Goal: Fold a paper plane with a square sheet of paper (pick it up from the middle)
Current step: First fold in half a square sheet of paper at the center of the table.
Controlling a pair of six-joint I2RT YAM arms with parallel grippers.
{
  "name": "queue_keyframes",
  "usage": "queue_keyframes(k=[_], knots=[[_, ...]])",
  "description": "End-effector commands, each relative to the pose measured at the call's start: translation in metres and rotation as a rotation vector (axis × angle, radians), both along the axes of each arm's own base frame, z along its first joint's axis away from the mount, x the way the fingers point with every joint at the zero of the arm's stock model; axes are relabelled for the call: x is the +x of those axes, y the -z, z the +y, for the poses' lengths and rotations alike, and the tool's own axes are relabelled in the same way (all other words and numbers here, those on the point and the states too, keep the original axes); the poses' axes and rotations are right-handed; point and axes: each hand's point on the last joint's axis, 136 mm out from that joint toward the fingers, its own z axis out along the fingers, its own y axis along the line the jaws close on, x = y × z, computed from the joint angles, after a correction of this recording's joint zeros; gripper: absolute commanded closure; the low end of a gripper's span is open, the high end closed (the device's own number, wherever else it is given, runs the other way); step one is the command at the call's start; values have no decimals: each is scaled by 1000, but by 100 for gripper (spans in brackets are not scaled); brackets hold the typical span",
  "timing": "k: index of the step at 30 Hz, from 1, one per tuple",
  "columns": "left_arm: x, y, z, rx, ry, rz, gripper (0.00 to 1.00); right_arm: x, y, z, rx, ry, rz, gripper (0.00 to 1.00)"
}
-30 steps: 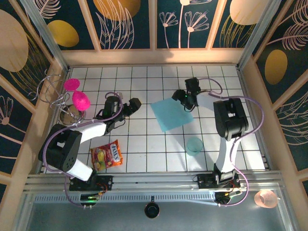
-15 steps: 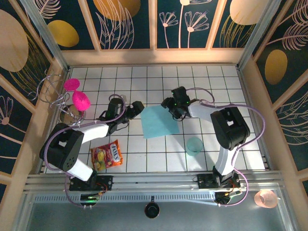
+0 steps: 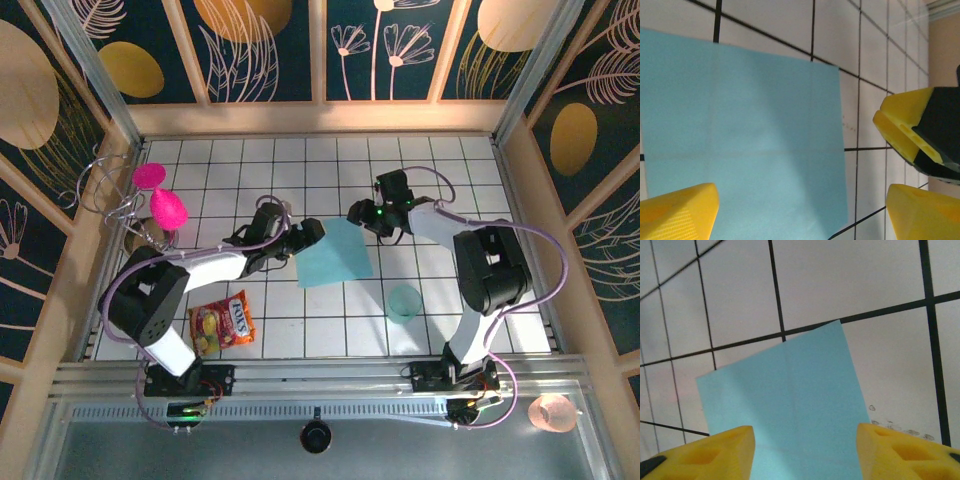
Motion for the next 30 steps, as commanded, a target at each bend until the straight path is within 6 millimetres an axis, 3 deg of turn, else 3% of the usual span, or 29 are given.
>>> queue_keyframes(k=[1,12,30], knots=[[-6,17,-1,84,0,60,14,-6,9,4,-55,-68,28,47],[-3,45,-2,159,-17,128,18,-26,35,13,-67,-111,115,52],[1,54,0,198,-28,144,14,-43,60,13,-62,-115,194,60]])
